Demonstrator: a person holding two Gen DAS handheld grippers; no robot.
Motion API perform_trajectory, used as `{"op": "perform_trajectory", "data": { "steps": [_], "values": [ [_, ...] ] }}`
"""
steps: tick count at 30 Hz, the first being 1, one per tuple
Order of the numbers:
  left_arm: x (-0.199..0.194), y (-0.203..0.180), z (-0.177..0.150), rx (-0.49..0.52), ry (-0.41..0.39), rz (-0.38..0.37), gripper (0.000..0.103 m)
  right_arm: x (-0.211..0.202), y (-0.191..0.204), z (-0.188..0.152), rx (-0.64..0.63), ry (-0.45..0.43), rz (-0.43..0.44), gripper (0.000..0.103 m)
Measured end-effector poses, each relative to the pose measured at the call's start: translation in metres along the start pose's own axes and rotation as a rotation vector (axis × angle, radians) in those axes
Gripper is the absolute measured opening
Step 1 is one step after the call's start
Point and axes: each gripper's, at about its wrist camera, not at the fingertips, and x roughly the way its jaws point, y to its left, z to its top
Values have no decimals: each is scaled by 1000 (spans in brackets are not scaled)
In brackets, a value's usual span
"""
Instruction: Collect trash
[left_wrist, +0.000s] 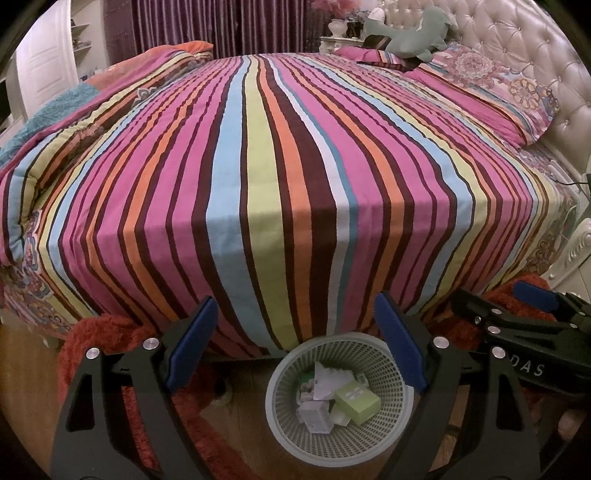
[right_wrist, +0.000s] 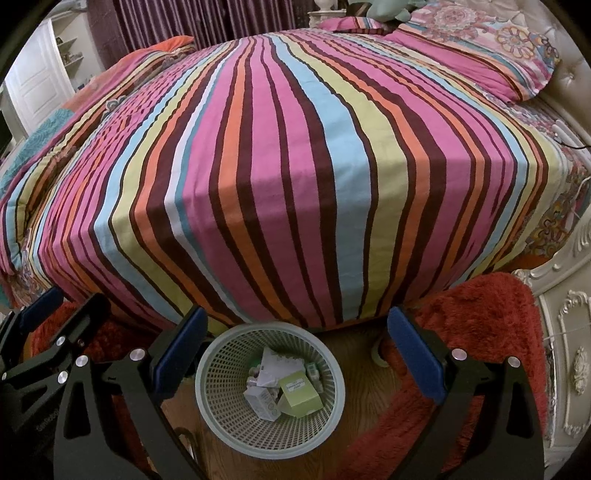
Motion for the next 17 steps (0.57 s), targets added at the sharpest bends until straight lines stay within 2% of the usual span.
{"op": "perform_trajectory", "data": {
  "steps": [5,17],
  "values": [
    [-2,0,-1,1,-15,28,84,0,1,0,1,2,2,94],
    [4,2,-1,-12,25,10,84,1,1,-2,1,13,10,94]
  ]
}}
